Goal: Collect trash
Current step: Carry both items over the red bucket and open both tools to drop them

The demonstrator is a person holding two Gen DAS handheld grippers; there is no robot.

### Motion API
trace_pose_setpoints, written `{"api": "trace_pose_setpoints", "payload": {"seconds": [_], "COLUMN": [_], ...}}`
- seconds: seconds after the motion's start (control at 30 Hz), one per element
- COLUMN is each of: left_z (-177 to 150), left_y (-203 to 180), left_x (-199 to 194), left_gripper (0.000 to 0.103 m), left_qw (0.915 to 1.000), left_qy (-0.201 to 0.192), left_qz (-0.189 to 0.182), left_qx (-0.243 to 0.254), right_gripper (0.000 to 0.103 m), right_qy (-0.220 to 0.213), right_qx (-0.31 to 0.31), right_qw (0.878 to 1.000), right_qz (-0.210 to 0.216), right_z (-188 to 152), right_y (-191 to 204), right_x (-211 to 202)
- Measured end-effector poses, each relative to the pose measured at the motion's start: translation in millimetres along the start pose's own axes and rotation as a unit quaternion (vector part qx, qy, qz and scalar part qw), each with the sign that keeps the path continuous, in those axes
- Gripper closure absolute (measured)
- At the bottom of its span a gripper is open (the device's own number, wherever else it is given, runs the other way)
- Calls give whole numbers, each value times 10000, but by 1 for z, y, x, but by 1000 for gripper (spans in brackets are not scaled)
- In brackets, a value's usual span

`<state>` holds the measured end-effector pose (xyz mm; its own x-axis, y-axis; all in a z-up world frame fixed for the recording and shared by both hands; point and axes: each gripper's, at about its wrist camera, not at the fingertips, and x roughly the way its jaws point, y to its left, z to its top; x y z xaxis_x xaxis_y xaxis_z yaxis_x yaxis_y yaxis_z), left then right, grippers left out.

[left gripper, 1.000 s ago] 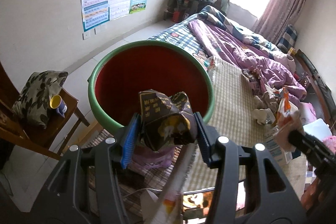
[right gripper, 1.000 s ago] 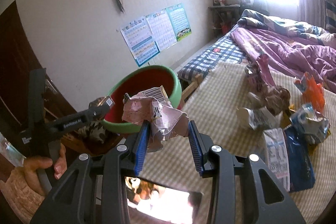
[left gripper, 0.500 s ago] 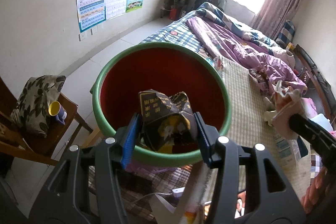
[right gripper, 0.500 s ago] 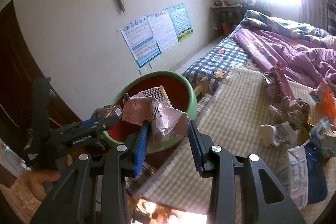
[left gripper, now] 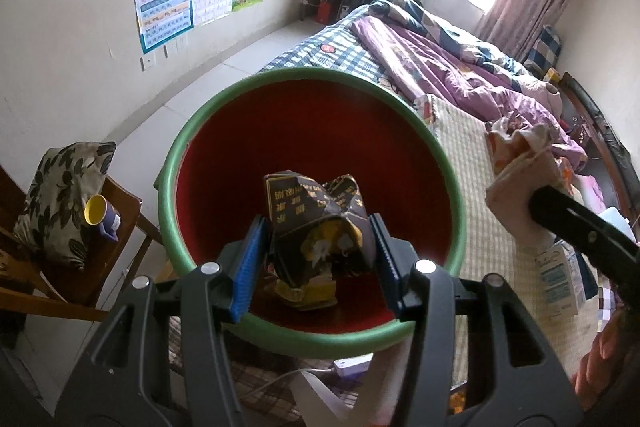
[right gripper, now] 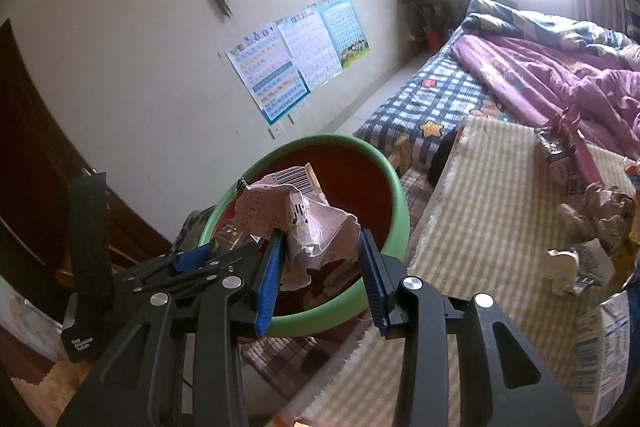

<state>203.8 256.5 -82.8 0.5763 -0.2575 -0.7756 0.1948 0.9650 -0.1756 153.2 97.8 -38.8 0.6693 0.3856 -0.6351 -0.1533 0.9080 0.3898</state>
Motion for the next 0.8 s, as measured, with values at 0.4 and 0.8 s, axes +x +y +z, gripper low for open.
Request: {"api": "trace_pose_setpoints", "payload": {"seconds": [0.4,0.8], "left_z": [3,4], "left_y": [13,19], "left_x": [18,16], "left_gripper": [54,37], "left_qw": [9997,9998], "left_qy": [216,104], "left_qz": [71,52], "left_qx": [-55,-159], "right_gripper": [66,54], "right_qy": [210,249], "right_qx": [105,-32], "right_qw": [9996,9991], "right_qz": [143,351], "right_z": [6,13], "right_y": [-3,3], "right_x": [21,33]}}
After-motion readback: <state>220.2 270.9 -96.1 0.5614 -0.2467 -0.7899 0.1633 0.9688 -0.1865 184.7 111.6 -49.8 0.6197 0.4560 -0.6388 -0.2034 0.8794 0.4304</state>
